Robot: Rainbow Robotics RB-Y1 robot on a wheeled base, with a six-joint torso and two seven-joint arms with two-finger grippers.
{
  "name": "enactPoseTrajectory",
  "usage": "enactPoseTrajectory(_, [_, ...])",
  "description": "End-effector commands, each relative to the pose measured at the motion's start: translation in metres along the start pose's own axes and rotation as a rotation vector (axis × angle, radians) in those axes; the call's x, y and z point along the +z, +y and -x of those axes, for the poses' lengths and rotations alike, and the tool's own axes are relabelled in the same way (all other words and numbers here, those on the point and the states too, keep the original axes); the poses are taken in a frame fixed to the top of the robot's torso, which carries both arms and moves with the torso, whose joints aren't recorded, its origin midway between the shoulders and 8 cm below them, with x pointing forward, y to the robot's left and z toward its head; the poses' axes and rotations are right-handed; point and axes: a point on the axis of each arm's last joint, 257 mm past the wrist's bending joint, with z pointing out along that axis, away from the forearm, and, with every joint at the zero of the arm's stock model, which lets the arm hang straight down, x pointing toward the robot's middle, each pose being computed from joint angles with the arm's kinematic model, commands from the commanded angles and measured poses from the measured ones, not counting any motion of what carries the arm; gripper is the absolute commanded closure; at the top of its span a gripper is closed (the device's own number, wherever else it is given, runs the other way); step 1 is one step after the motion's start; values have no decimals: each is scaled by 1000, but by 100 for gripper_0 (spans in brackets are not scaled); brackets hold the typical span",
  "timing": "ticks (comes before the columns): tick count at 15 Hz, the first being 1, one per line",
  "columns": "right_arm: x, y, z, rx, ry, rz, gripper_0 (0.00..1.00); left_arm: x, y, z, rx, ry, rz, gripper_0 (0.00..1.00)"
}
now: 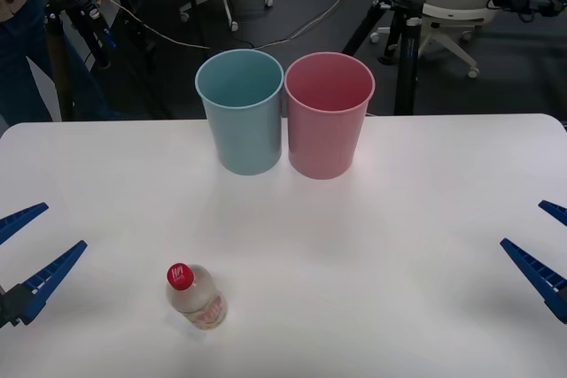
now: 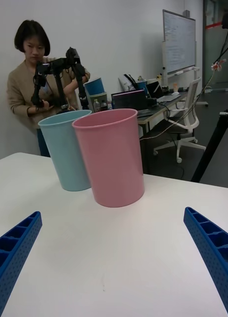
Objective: Grasp the object on the table and drop it into the matching bin: aluminum can to the light blue bin, PET bottle to the pink bin.
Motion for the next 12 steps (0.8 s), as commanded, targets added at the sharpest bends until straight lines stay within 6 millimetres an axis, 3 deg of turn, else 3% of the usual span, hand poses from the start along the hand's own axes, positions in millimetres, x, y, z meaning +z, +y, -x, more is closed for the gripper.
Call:
enactPoseTrajectory(1, [0,0,0,0,0,0,0,13,-8,-4,-34,-30,-14,0])
enactPoseTrajectory(4, [0,0,0,0,0,0,0,14,-10,-4,-50,-46,-19,0])
enactPoseTrajectory(12, [0,0,0,0,0,0,0,-20,-7,-15,102,-13,13,0])
